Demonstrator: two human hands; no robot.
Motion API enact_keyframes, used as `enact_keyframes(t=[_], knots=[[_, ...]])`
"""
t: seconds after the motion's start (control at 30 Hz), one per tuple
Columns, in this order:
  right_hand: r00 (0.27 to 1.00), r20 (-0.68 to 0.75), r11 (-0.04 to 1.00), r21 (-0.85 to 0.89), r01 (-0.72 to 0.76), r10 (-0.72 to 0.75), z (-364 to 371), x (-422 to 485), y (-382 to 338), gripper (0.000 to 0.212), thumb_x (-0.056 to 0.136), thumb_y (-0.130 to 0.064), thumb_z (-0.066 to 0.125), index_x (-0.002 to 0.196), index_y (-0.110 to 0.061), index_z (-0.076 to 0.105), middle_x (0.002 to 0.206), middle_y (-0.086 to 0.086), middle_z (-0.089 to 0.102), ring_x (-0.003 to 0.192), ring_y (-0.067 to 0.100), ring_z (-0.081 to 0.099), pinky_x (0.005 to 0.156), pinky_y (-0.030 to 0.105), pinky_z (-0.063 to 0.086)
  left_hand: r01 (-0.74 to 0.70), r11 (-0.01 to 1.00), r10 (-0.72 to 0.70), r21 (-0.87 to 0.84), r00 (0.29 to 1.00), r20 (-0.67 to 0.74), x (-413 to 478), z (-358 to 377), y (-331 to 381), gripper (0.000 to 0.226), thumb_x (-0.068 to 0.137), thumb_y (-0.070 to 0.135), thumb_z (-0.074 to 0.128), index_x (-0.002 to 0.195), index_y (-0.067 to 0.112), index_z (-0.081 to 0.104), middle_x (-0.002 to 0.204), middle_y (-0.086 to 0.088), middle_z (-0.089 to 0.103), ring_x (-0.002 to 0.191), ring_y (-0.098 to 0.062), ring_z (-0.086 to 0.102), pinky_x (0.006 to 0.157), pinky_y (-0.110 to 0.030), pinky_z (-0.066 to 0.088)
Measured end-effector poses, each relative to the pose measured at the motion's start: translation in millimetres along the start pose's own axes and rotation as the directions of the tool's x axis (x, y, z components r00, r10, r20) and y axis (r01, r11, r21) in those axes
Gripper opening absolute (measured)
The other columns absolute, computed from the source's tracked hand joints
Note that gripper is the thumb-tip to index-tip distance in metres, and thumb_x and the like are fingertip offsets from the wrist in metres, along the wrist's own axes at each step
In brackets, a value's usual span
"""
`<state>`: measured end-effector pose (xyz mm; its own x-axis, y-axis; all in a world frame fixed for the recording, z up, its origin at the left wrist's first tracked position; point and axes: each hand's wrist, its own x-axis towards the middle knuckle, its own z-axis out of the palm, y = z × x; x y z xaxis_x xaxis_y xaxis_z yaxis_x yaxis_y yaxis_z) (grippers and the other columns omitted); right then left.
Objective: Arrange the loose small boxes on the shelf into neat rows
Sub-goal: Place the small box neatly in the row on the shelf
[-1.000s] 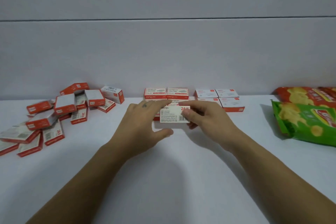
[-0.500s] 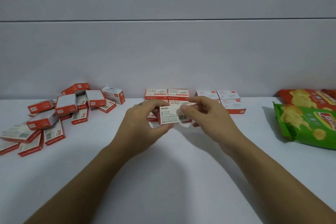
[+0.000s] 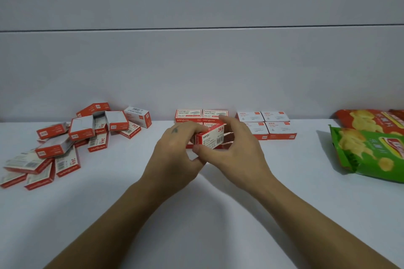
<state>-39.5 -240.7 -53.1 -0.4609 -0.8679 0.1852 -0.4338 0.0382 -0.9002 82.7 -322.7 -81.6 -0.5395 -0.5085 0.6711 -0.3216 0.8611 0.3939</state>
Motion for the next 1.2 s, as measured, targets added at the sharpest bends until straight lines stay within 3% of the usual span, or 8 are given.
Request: enact_keyframes(t=[0.17,0.3,0.43,0.57,0.67,0.93,1.07,1.2], knots=[[0.982,0.167,0.912,0.383,-0.149,0.09,-15.3,5.9,10.8,0.051,0.07,-0.017,0.081,0.115,-0.02,0.057,0.105,-0.001,0.07,0.094,0.012,0.069,0.083,0.032,0.056,0.083,0.992,-0.075,-0.092,0.993,0.095,5.5,-3.5,-4.0,0.056,0.074,0.044,0.073,0.124,0.029,0.051,0.115,0.015,0.054,0.103,-0.005,0.052,0.088,-0.03,0.049],[0.924,0.381,0.737,0.62,-0.267,0.014,-31.0,9.3,15.6,0.038,0.081,-0.014,0.058,0.115,0.004,0.063,0.113,0.02,0.067,0.107,0.035,0.064,0.094,0.044,0.052,0.256,0.958,-0.217,-0.129,0.942,0.258,9.2,-9.5,-4.2,0.044,0.077,0.045,0.072,0.112,0.051,0.046,0.108,0.032,0.051,0.101,0.005,0.051,0.08,-0.011,0.043],[0.912,0.403,0.614,0.701,-0.363,0.078,-32.8,13.0,16.0,0.029,0.09,-0.008,0.042,0.108,0.004,0.062,0.11,0.026,0.067,0.103,0.043,0.063,0.092,0.049,0.052,0.376,0.887,-0.301,-0.269,0.912,0.28,10.7,-11.8,-0.7,0.036,0.077,0.035,0.074,0.101,0.046,0.05,0.099,0.032,0.058,0.094,0.014,0.055,0.072,-0.001,0.043],[0.921,0.35,0.644,0.668,-0.372,0.169,-29.8,14.3,15.0,0.032,0.094,-0.007,0.035,0.111,0.003,0.06,0.107,0.022,0.069,0.095,0.036,0.066,0.081,0.043,0.057,0.379,0.876,-0.308,-0.298,0.916,0.257,8.7,-10.1,2.9,0.036,0.078,0.034,0.073,0.106,0.04,0.05,0.098,0.027,0.062,0.091,0.004,0.059,0.073,-0.009,0.049],[0.961,0.183,0.813,0.514,-0.272,0.206,-29.1,14.7,16.9,0.031,0.09,-0.002,0.042,0.106,-0.005,0.068,0.102,0.01,0.073,0.097,0.029,0.067,0.071,0.036,0.053,0.425,0.835,-0.347,-0.35,0.9,0.264,10.9,-12.6,0.9,0.035,0.08,0.026,0.074,0.103,0.042,0.053,0.097,0.017,0.065,0.087,-0.002,0.06,0.073,-0.013,0.051],[0.995,0.102,0.999,0.037,-0.018,0.014,-20.3,5.8,13.1,0.005,0.083,-0.026,0.071,0.082,-0.021,0.072,0.076,-0.008,0.072,0.066,0.002,0.062,0.062,0.018,0.049,0.567,0.56,-0.405,-0.604,0.823,0.398,15.9,-21.6,2.6,0.033,0.09,0.006,0.06,0.112,0.029,0.067,0.103,0.005,0.071,0.091,-0.015,0.07,0.073,-0.027,0.057],[0.992,0.129,0.997,0.082,-0.009,-0.001,-14.3,3.4,13.0,0.018,0.082,-0.024,0.072,0.1,-0.023,0.068,0.074,-0.008,0.065,0.067,0.009,0.06,0.059,0.02,0.049,0.562,0.572,-0.399,-0.597,0.827,0.396,15.1,-19.6,2.8,0.036,0.084,0.006,0.067,0.113,0.027,0.061,0.095,-0.002,0.071,0.085,-0.016,0.07,0.064,-0.022,0.054],[0.981,0.19,0.996,0.07,-0.056,0.042,-14.6,4.0,13.5,0.009,0.084,-0.014,0.07,0.093,-0.015,0.067,0.076,0.004,0.068,0.067,0.01,0.064,0.056,0.019,0.047,0.574,0.655,-0.421,-0.491,0.817,0.393,13.5,-15.8,2.8,0.035,0.08,0.013,0.073,0.11,0.023,0.058,0.093,0.005,0.07,0.085,-0.013,0.069,0.07,-0.022,0.056]])
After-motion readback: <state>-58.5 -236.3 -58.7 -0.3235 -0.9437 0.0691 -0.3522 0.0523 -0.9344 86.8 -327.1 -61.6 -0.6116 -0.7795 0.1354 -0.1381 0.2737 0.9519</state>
